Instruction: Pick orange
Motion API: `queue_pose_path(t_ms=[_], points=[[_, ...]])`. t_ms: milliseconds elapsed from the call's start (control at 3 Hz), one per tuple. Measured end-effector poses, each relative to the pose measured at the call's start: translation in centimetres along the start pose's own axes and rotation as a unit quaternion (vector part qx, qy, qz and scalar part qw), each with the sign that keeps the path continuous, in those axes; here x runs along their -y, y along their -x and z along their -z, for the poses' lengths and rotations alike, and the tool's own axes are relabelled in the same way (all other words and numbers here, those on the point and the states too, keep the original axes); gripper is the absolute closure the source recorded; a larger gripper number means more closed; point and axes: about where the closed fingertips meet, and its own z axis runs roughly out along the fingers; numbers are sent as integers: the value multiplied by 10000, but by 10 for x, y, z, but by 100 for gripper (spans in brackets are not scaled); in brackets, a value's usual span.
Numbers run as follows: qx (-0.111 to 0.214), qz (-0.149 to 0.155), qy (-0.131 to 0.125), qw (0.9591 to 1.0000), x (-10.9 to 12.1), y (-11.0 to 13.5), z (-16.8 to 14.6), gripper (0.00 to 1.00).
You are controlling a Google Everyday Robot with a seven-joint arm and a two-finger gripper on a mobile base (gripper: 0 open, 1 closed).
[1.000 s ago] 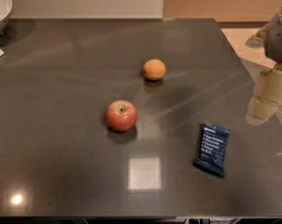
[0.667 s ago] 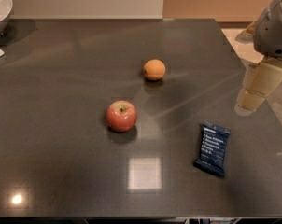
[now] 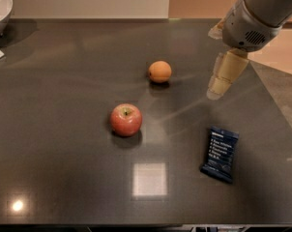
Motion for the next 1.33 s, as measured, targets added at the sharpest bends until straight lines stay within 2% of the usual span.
queue_pose_path(t_ms=[667,1333], points=[[273,-8,403,9988,53,34,-78,0],[226,-89,708,9972,87,49,-136,0]])
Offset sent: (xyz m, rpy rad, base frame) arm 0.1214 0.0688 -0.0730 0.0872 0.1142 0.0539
